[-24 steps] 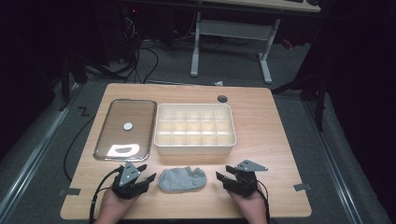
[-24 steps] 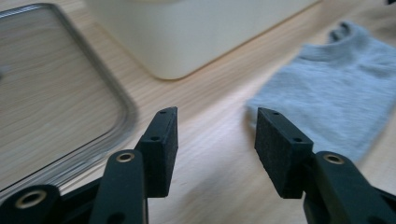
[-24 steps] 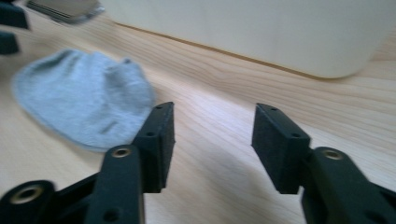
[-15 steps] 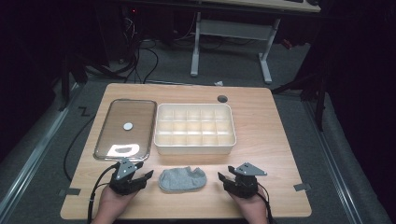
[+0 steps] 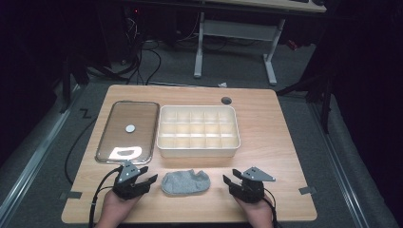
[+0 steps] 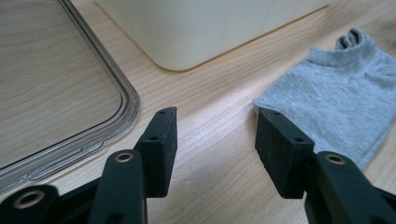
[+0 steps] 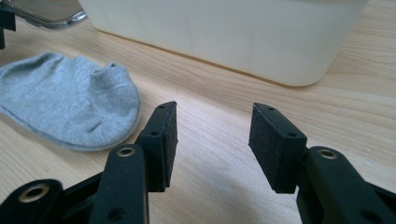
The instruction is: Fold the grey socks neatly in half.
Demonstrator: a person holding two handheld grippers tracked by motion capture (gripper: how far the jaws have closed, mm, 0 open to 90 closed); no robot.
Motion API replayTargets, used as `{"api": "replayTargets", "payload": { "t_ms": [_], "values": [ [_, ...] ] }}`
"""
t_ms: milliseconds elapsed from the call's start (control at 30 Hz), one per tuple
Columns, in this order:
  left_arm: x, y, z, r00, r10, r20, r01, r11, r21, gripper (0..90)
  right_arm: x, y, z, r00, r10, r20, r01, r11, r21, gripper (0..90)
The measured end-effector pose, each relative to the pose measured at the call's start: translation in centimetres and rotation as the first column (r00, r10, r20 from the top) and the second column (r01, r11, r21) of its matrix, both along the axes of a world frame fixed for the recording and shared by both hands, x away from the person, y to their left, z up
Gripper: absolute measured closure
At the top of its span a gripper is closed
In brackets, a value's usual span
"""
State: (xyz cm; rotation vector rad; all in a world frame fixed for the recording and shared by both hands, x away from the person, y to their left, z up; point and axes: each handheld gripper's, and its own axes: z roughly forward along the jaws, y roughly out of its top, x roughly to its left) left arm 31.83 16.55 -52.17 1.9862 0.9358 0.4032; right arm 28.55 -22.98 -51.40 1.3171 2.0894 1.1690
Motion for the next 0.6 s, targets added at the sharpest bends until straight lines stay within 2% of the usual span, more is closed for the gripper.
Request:
{"api": "replayTargets", "payload": {
  "t_ms": [100,133,300,433,533,600],
  "values": [
    [-0.2,-0.2,0.1,1.0000,0.002,0.006,-0.002,1.0000,0.001,49.3,0.2,0.4,0.0,0.9998,0.017,-0.013,-0.017,1.000,0.003,54.3],
    [-0.2,-0.3,0.1,0.9999,-0.005,0.009,0.005,1.0000,0.009,48.8,0.1,0.7,0.0,0.9993,0.027,-0.026,-0.026,0.999,0.021,55.2],
    [-0.8,-1.4,-0.1,0.9991,-0.037,0.018,0.036,0.9985,0.040,50.5,-0.1,1.8,0.4,0.9975,0.065,-0.027,-0.063,0.996,0.055,56.4],
    [-1.6,-2.0,-0.1,0.9979,-0.062,0.021,0.061,0.9978,0.026,52.5,0.0,2.9,0.4,0.9936,0.105,-0.041,-0.102,0.992,0.073,58.2],
    [-2.2,-2.6,0.1,0.9962,-0.074,0.046,0.073,0.9972,0.011,53.3,0.0,3.7,0.3,0.9907,0.123,-0.058,-0.118,0.990,0.079,58.5],
    [-2.6,-3.0,0.3,0.9935,-0.095,0.062,0.095,0.9954,0.015,57.0,0.2,4.3,0.0,0.9868,0.138,-0.084,-0.131,0.987,0.089,58.2]
  ]
}}
